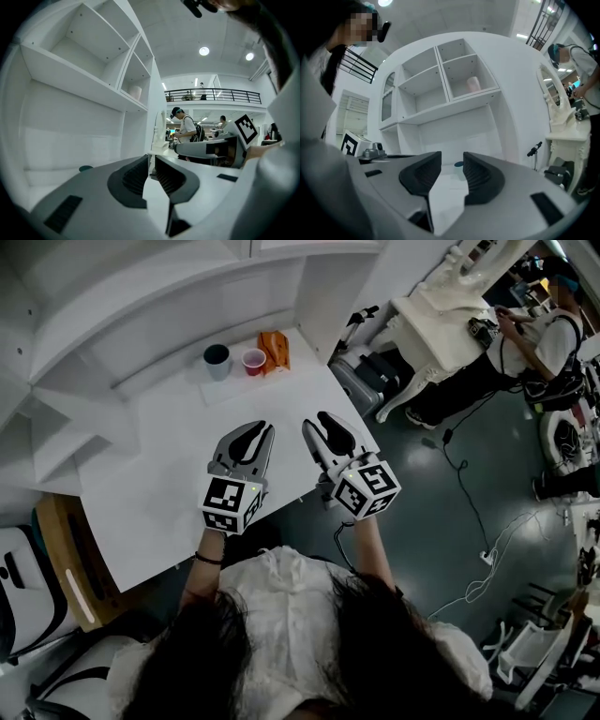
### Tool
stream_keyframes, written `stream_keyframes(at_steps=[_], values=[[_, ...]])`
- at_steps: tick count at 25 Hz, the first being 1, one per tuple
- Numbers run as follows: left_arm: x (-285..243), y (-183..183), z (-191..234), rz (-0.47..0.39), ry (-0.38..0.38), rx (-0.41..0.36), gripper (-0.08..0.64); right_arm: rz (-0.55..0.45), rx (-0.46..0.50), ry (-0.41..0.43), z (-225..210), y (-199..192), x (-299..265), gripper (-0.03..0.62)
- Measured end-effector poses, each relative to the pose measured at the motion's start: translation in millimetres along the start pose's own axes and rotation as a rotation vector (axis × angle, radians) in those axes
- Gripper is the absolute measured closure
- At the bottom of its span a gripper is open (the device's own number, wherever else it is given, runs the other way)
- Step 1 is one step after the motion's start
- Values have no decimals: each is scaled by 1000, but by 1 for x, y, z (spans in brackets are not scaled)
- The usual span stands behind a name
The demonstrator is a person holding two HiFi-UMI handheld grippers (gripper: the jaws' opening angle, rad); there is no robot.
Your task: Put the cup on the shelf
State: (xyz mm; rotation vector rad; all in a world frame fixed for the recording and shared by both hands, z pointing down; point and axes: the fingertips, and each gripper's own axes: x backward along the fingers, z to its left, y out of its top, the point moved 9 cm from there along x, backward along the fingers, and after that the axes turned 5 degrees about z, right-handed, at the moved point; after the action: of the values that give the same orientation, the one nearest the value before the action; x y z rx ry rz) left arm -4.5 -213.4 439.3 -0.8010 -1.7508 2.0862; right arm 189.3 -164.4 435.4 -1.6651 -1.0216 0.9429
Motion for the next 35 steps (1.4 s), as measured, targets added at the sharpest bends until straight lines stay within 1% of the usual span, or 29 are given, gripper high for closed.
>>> stream_keyframes(at_steps=[5, 9, 16, 21, 26, 32, 35], values=[[8, -2, -50, -8, 13, 2, 502, 12, -2, 23, 3, -8, 48, 437], [21, -9, -93, -1, 34, 11, 502, 29, 20, 48, 6, -17, 87, 437], [62, -38, -154, 19, 100, 29, 502, 64, 24, 125, 28, -52, 145, 437], [91, -57, -194, 46, 131, 50, 502, 88, 31, 152, 43, -72, 182, 440], [115, -66, -216, 81, 140, 35, 502, 91, 13, 152, 57, -87, 206, 449], [130, -74, -226, 101, 146, 35, 502, 100, -1, 154, 71, -98, 219, 460], [140, -80, -229, 115, 150, 43, 502, 125, 14, 164, 82, -105, 221, 469]])
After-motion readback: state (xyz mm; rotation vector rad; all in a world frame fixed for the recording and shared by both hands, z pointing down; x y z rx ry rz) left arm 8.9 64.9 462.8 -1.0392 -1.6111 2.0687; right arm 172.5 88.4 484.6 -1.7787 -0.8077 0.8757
